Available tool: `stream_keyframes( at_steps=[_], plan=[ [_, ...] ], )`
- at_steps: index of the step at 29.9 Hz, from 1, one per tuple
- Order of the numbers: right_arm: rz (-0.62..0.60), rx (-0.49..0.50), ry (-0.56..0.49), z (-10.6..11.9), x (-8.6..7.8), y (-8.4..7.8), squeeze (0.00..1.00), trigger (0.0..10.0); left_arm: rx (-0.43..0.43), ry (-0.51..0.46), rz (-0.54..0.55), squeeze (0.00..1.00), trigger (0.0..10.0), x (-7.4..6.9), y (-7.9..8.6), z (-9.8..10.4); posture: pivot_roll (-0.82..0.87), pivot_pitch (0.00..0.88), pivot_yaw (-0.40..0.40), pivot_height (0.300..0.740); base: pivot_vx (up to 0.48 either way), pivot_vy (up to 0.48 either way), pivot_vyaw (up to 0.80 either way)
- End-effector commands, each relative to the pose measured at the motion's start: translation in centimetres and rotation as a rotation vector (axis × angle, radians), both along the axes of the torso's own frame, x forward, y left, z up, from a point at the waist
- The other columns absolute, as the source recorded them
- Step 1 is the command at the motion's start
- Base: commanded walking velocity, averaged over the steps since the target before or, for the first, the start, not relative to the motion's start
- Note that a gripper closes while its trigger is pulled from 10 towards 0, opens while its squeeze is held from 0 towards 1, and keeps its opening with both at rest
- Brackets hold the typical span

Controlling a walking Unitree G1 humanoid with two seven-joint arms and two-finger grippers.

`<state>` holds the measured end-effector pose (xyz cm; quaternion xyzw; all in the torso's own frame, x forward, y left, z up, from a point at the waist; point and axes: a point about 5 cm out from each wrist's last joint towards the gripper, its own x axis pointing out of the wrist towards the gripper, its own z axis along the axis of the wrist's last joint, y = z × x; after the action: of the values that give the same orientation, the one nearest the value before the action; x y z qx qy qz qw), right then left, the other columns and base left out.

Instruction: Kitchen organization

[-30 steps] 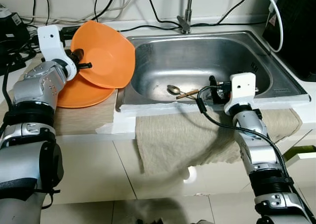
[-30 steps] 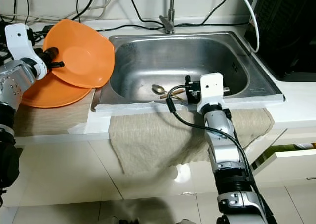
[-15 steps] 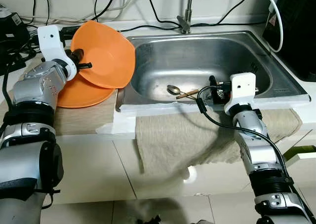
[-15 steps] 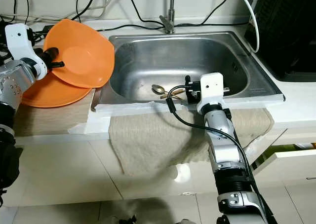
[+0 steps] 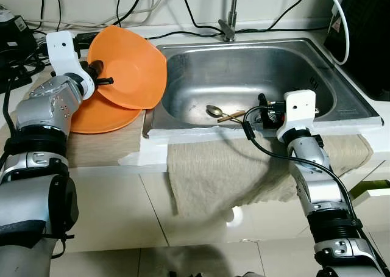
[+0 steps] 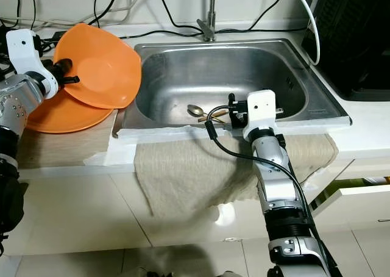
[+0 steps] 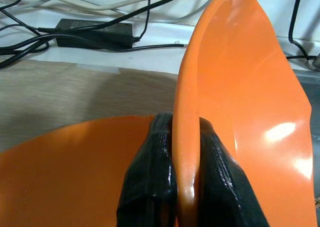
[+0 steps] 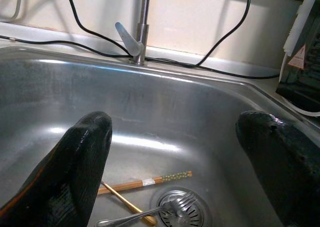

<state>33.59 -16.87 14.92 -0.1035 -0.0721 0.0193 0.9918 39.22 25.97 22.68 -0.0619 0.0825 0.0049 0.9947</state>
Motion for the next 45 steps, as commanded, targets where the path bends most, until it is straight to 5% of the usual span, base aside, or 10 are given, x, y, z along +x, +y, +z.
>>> stream_keyframes(
  at_steps=[1,45],
  plan=[
    [0.000,0.005,-0.022,0.42,-0.02,-0.16,0.00,10.0,0.030,0.065,0.009,0.00,0.0,-0.15,-0.02,-1.26,-0.07,0.000,0.034,0.740,0.000,0.000,0.00],
    [0.000,0.005,-0.026,0.78,0.09,-0.21,0.00,10.0,0.030,0.063,0.009,0.00,0.0,-0.06,-0.06,-0.89,-0.07,0.000,0.034,0.740,0.000,0.000,0.00]
  ],
)
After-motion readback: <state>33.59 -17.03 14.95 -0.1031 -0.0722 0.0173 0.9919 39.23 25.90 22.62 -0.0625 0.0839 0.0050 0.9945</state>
